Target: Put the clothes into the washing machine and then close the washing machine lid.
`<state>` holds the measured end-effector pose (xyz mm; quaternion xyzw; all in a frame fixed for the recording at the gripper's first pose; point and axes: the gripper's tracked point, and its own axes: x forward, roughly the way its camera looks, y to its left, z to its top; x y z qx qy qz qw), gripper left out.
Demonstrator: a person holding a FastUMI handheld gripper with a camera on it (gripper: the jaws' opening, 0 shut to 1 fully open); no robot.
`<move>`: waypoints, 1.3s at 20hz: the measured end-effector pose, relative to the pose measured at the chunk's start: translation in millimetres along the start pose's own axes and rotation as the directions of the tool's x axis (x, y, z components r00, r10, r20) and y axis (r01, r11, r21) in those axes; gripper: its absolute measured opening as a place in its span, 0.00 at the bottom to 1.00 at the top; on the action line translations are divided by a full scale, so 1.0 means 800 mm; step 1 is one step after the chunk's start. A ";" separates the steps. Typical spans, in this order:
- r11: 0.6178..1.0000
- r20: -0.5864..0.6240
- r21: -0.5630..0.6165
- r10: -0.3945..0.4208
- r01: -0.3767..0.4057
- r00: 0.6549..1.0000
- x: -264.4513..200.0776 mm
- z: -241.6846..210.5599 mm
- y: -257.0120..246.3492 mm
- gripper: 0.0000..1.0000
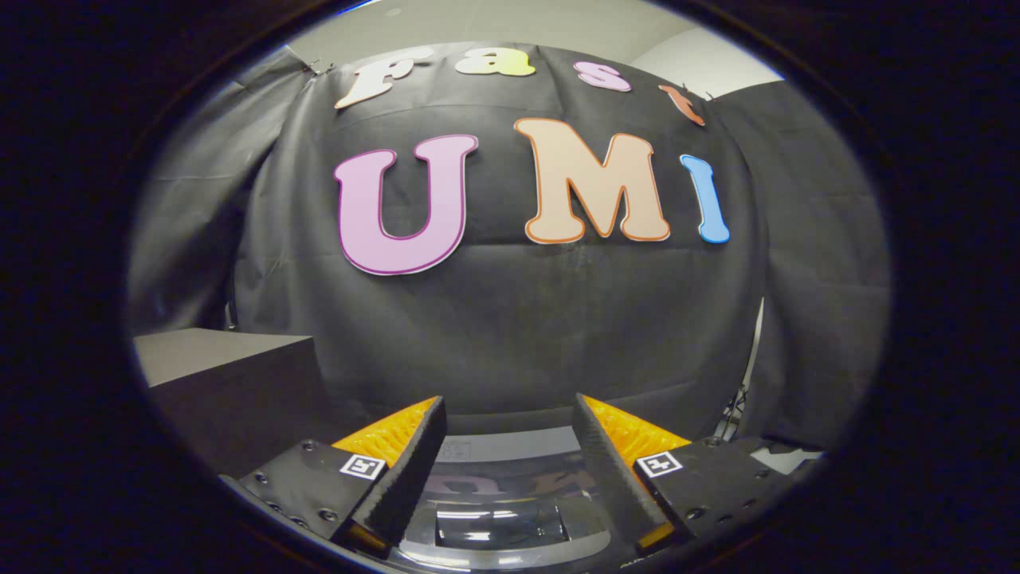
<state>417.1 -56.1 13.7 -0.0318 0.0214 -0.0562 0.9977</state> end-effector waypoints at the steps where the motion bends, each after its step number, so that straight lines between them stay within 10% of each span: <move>1: 1.000 -0.003 -0.002 0.004 -0.004 1.000 -0.008 0.000 -0.001 0.98; 15: 0.989 -0.069 0.120 0.098 -0.089 0.993 -0.157 -0.005 0.002 0.97; 26: 0.990 -0.044 -0.047 0.131 -0.133 0.990 -0.292 -0.032 0.002 0.97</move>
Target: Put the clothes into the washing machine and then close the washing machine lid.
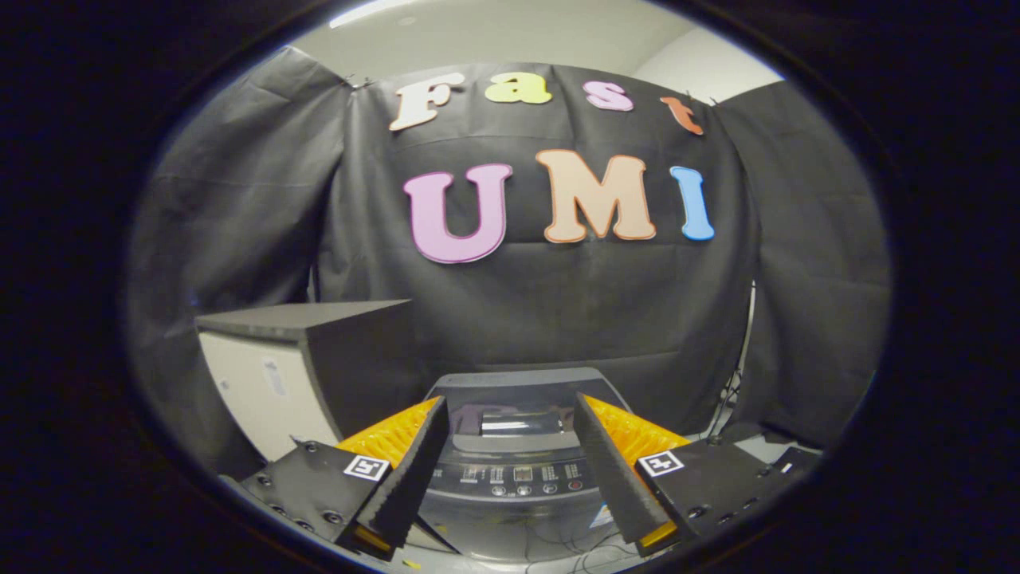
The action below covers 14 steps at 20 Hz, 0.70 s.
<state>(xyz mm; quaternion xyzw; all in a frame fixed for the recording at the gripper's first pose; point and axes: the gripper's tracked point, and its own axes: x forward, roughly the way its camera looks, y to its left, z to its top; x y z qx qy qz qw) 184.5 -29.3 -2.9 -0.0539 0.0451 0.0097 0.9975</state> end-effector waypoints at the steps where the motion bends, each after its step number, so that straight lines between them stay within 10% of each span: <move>1: 1.000 -0.005 -0.026 0.006 -0.006 1.000 -0.010 -0.007 -0.001 0.97; 14: 0.993 0.077 -0.061 0.106 -0.101 0.991 -0.100 0.004 -0.040 1.00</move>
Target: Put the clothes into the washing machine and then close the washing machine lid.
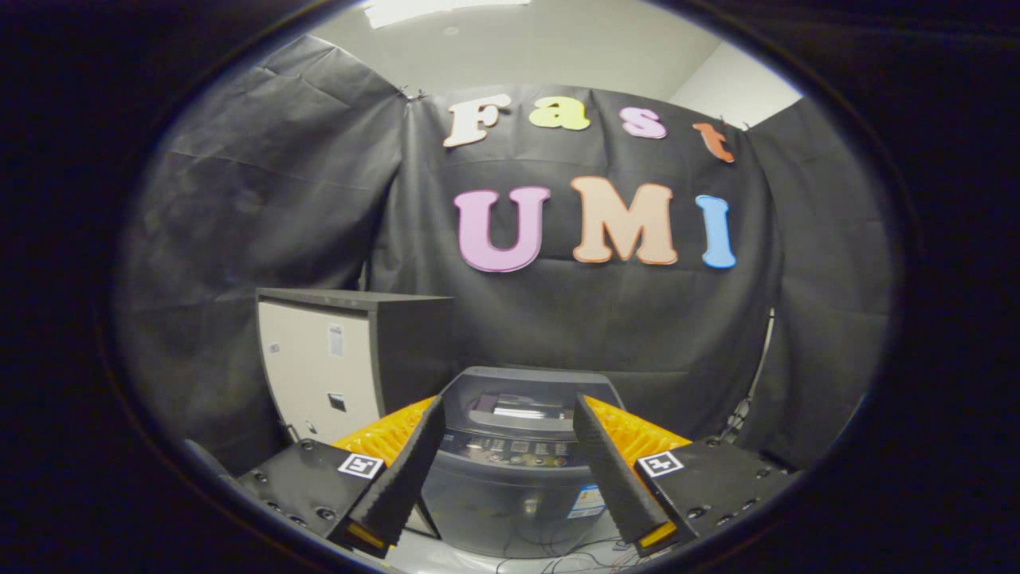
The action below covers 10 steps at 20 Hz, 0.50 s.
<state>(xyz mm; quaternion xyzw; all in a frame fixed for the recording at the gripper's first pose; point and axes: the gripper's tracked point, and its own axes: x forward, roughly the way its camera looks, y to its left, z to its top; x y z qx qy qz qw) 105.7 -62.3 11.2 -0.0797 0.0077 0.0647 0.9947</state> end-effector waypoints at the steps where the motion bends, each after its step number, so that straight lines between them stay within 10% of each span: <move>1: 1.000 0.000 0.010 -0.006 0.006 1.000 -0.005 -0.003 -0.004 1.00; 10: 0.995 0.076 0.098 -0.041 0.034 0.996 -0.045 0.032 -0.026 0.98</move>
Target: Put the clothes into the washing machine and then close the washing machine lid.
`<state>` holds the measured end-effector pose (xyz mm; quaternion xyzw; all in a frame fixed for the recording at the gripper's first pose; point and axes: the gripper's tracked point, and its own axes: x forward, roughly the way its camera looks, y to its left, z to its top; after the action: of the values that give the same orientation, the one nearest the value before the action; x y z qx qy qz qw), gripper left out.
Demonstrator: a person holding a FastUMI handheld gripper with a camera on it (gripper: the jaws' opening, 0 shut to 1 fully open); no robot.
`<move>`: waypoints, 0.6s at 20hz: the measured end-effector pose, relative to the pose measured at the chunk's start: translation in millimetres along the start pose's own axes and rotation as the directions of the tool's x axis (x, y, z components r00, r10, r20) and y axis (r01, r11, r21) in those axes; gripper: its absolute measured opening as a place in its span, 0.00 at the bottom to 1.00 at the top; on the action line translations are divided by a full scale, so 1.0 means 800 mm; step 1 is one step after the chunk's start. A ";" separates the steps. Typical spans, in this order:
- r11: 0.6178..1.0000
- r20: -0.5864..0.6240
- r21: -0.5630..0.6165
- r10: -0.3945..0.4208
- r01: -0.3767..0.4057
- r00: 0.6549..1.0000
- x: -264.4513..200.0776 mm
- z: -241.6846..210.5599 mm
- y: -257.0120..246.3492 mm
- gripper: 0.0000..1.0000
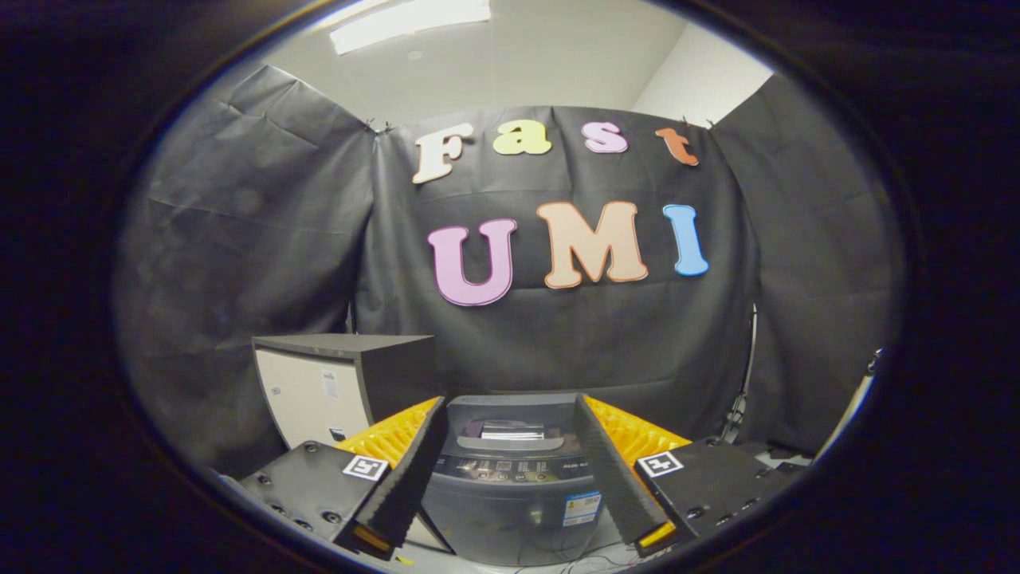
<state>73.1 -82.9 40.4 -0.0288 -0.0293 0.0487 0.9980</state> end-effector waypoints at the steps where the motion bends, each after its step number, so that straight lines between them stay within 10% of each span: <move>1: 1.000 -0.007 -0.001 0.001 -0.001 1.000 0.000 -0.003 0.001 0.98; 12: 0.999 -0.101 -0.034 0.027 -0.031 0.994 0.014 -0.056 0.024 0.98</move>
<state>85.4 -65.3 -4.7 -0.0495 0.0206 0.0612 0.9967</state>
